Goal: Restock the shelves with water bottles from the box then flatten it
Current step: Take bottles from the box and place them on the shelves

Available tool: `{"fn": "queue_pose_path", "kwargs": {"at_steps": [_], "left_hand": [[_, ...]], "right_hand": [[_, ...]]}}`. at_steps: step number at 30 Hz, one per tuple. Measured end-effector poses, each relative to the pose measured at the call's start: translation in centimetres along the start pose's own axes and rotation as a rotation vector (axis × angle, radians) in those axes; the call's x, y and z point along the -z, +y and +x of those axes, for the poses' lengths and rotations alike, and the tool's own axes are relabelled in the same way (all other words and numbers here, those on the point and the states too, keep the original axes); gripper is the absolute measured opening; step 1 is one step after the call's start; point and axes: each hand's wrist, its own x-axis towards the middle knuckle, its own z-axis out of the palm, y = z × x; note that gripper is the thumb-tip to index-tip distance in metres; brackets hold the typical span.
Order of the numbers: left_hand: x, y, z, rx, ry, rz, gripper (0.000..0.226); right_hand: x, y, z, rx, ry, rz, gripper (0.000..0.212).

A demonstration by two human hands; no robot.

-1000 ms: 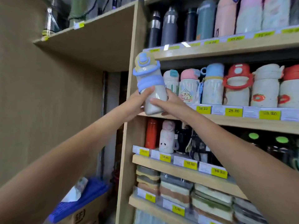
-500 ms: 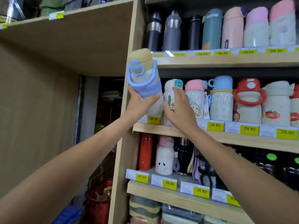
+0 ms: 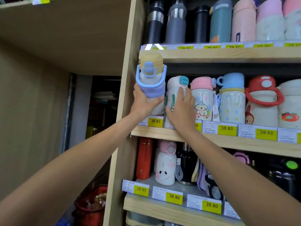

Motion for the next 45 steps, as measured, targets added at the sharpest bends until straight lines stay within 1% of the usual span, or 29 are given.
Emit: {"fn": "queue_pose_path", "kwargs": {"at_steps": [2, 5, 8, 11, 13, 17, 20, 23, 26, 30, 33, 35, 37, 41, 45], "left_hand": [[-0.4, -0.6, -0.2, 0.040, -0.023, 0.043, 0.106], [-0.8, -1.7, -0.8, 0.076, -0.063, 0.176, 0.101], [-1.0, -2.2, -0.9, 0.085, -0.044, 0.336, 0.089], [-0.8, -2.5, -0.6, 0.117, -0.047, 0.431, 0.084], [-0.6, -2.6, -0.3, 0.165, -0.080, 0.486, 0.082], [-0.3, -2.6, 0.7, 0.247, -0.189, 0.465, 0.088], [-0.3, -2.1, 0.9, 0.282, -0.222, 0.479, 0.093], [-0.6, -1.7, 0.4, 0.292, -0.212, 0.565, 0.087], [-0.9, -1.4, -0.6, 0.307, -0.180, 0.608, 0.076], [-1.4, -0.3, -2.5, 0.343, -0.098, 0.605, 0.057], [-2.0, 0.5, -4.5, 0.285, -0.057, 0.611, 0.057], [-2.4, 0.7, -6.1, 0.235, -0.086, 0.587, 0.063], [-3.3, 1.1, -8.0, 0.200, -0.121, 0.532, 0.067], [-5.7, 2.9, -11.8, 0.152, -0.098, 0.363, 0.052], [-8.9, 5.0, -15.6, 0.089, -0.141, 0.238, 0.045]], "right_hand": [[-0.3, 0.0, 0.1, -0.007, 0.001, -0.019, 0.079], [-0.8, 0.2, -0.1, 0.050, -0.022, -0.080, 0.081], [-1.1, 0.3, -0.4, 0.055, -0.019, -0.054, 0.076], [-1.1, 0.4, -0.5, 0.047, -0.009, -0.060, 0.073], [-1.1, 0.5, -0.5, 0.039, -0.008, -0.049, 0.071], [-1.0, 0.8, -0.6, 0.015, -0.019, -0.023, 0.070], [-1.0, 0.9, -0.6, 0.004, -0.018, -0.012, 0.066], [-0.9, 1.0, -0.6, -0.011, -0.029, 0.011, 0.063], [-0.5, 1.2, -1.0, -0.018, -0.082, 0.064, 0.060], [0.7, 1.8, -2.2, -0.001, -0.134, 0.129, 0.049], [2.0, 2.4, -3.7, 0.040, -0.180, 0.221, 0.049], [3.0, 2.7, -4.7, 0.028, -0.168, 0.308, 0.050], [4.4, 3.4, -6.1, 0.003, -0.159, 0.337, 0.047], [7.5, 6.0, -9.0, -0.038, -0.160, 0.339, 0.039], [11.0, 9.0, -11.9, -0.076, -0.125, 0.335, 0.032]]}}
